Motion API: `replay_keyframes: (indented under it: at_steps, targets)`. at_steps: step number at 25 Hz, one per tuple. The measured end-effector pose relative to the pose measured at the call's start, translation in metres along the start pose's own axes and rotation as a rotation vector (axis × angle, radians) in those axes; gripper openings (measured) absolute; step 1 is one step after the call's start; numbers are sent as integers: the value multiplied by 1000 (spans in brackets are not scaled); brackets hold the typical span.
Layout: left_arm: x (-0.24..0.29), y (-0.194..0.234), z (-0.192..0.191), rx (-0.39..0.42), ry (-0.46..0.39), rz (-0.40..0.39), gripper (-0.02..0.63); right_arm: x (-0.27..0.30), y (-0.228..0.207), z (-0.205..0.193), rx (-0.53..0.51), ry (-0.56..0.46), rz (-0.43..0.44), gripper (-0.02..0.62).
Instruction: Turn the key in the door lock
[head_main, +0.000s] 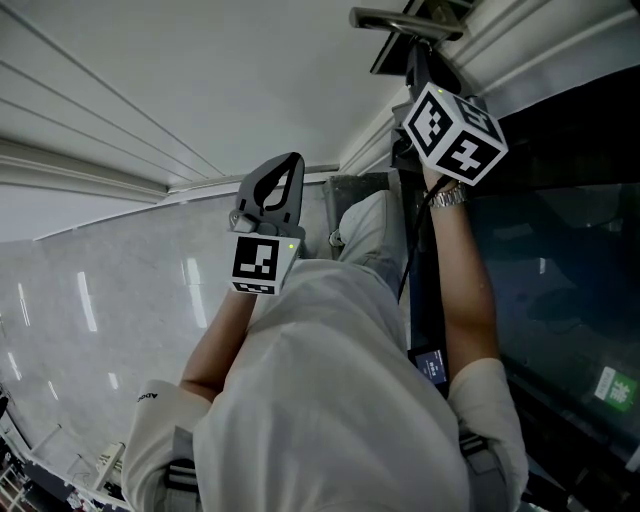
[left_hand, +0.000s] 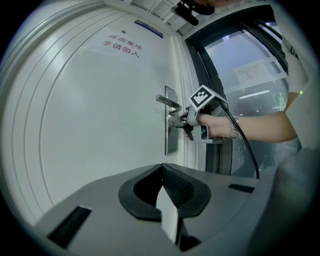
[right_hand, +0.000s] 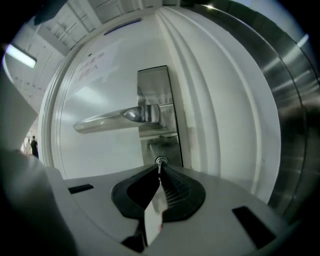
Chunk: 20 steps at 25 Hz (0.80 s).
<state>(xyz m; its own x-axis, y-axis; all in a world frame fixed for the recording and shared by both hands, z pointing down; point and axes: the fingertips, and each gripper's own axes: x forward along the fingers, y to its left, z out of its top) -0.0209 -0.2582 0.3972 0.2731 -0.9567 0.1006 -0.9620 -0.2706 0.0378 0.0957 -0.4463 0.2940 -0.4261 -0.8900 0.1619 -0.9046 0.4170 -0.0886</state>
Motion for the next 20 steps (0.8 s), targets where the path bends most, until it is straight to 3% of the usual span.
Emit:
replay_keyframes:
  at_steps: [5,16,20]
  targets:
    - [1,3,0,1,0,4,9,1,-2,-1,293,-12,60,14]
    - [0,0,1,-2,-5,4,9,-1,-4,-2,813,-2,164,14]
    - [-2,2,2,-4,-7,14,9,-1,-7,-3,920,3,175,14]
